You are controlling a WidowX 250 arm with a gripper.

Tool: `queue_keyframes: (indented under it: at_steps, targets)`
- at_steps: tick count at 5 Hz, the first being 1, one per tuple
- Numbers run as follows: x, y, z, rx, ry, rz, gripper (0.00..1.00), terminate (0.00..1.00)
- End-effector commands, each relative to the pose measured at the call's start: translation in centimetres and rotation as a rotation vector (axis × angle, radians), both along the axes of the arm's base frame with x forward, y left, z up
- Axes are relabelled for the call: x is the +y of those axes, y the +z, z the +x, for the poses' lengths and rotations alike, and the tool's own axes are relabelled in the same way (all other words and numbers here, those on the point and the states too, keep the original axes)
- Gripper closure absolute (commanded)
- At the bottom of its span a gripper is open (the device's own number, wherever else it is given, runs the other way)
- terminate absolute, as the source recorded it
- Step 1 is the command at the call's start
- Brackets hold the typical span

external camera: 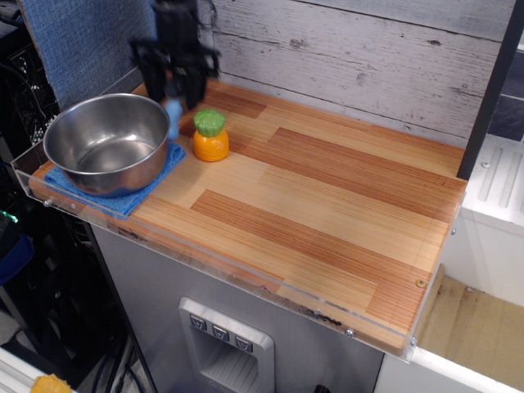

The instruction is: Move the spoon bottom right of table slightly left

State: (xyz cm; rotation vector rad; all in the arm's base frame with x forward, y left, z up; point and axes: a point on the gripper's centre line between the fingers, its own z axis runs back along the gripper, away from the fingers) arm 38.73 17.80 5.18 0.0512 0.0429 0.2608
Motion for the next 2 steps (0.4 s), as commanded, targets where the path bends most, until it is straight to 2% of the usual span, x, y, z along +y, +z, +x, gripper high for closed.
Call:
queue_keyframes:
  at_steps: [1,2]
  targets:
    - [1.1,8.2,-1.0,-0.227,0.017,0.007,1.00,0.00]
    - [-3.3,9.6,-1.5,-0.248,-0.085,-0.044,1.00,0.00]
